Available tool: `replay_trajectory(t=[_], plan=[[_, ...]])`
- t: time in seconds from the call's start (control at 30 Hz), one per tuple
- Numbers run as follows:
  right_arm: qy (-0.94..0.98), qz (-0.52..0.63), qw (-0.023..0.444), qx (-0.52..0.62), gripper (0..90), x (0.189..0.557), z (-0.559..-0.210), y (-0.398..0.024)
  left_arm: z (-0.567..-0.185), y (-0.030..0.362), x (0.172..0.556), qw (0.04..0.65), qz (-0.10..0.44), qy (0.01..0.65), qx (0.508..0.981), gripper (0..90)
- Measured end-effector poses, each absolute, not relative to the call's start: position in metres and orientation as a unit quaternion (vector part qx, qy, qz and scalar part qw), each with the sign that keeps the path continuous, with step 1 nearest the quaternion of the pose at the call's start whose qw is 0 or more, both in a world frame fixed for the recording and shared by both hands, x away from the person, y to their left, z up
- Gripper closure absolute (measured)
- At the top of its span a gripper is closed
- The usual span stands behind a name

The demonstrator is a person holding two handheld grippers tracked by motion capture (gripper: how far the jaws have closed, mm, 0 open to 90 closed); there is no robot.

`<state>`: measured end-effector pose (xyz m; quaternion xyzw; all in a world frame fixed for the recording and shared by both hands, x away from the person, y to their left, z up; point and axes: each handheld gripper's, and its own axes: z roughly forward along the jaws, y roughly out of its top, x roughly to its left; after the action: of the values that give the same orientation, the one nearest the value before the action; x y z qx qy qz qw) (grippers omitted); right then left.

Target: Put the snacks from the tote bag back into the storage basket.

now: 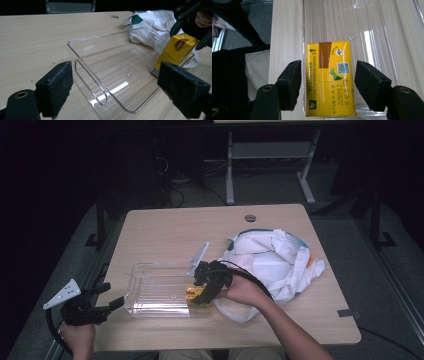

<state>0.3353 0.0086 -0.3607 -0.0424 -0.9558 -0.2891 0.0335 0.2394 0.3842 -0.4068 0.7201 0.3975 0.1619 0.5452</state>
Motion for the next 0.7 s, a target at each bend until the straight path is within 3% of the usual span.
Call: replay_trajectory(t=[0.7], plan=[[-0.952,-0.301,0.027,-0.045,37.4,0.337,-0.349,0.004,-0.407,0.384,0.239,0.545,0.162,0.398,0.72,12.7]])
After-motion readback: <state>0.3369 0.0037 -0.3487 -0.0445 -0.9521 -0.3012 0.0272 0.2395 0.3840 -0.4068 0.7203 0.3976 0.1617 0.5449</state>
